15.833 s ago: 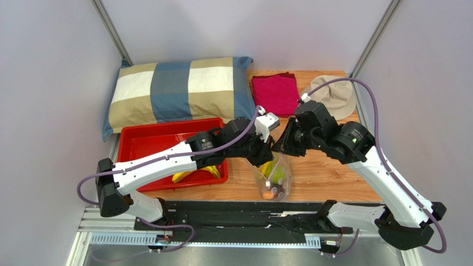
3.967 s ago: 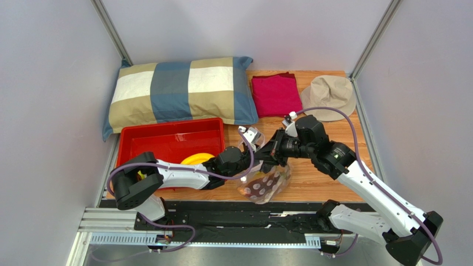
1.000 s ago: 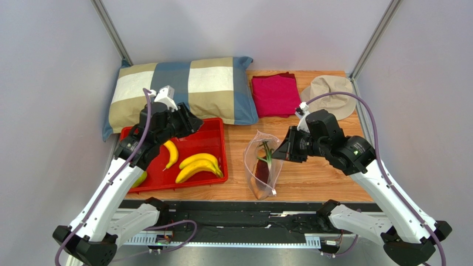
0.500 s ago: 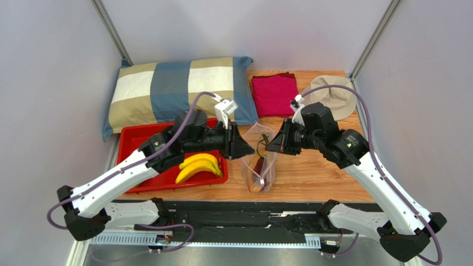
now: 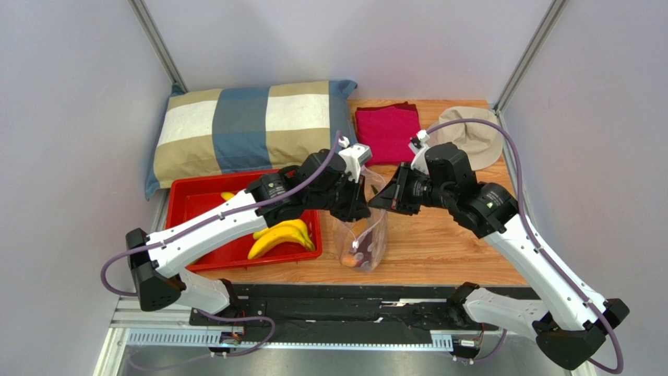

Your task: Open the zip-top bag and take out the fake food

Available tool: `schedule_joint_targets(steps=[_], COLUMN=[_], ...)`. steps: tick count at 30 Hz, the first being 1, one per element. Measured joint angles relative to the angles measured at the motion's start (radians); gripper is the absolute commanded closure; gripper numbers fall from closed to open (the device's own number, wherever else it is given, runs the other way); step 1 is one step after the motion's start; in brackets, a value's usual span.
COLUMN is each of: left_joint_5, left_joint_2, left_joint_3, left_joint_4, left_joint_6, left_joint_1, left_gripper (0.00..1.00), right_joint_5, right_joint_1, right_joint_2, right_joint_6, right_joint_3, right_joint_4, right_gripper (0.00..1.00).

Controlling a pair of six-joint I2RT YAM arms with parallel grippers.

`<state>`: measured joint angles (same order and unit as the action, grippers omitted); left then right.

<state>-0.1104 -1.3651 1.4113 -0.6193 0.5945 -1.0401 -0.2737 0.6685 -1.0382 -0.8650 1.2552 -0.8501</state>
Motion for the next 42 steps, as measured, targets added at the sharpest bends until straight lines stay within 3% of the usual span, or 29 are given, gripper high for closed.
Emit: schedule_joint_targets(steps=[8, 13, 19, 26, 32, 33, 35, 37, 40, 42], left_joint_5=[0.042, 0.08, 0.122, 0.182, 0.183, 0.18, 0.169, 0.157, 0.129, 0.113], left_joint_2=[-0.075, -0.092, -0.092, -0.113, -0.126, -0.128, -0.138, -0.147, -0.167, -0.174], left_joint_3=[-0.042, -0.082, -0.134, -0.159, -0.179, -0.18, -0.181, -0.189, -0.193, -0.193], left_joint_4=[-0.011, 0.012, 0.069, 0.123, 0.232, 0.25, 0.285, 0.332, 0.383, 0.39], left_joint_6=[0.047, 0.063, 0.09, 0.096, 0.093, 0.093, 0.097, 0.101, 0.106, 0.107], left_joint_1=[0.015, 0.025, 0.033, 0.047, 0.047, 0.047, 0.047, 0.047, 0.047, 0.047], left_gripper=[0.8, 0.81, 0.41, 0.28, 0.31, 0.33, 0.5, 0.61, 0.67, 0.64], right_joint_5=[-0.036, -0.049, -0.049, -0.053, -0.063, -0.063, -0.066, -0.068, -0.068, -0.066], right_joint_1=[0.021, 0.029, 0.029, 0.029, 0.032, 0.034, 0.035, 0.036, 0.036, 0.036], right_joint_2=[0.001, 0.003, 0.008, 0.006, 0.003, 0.003, 0.003, 0.003, 0.004, 0.004], right_joint_6=[-0.023, -0.045, -0.073, -0.101, -0.115, -0.116, -0.116, -0.116, -0.115, -0.115], right_joint_3=[-0.089, -0.105, -0.104, -0.103, -0.103, -0.103, -0.103, -0.103, -0.103, -0.103], right_joint_4=[0.066, 0.094, 0.112, 0.124, 0.13, 0.13, 0.13, 0.13, 0.129, 0.124], right_gripper=[1.0, 1.0, 1.0, 1.0, 1.0, 1.0, 1.0, 1.0, 1.0, 1.0])
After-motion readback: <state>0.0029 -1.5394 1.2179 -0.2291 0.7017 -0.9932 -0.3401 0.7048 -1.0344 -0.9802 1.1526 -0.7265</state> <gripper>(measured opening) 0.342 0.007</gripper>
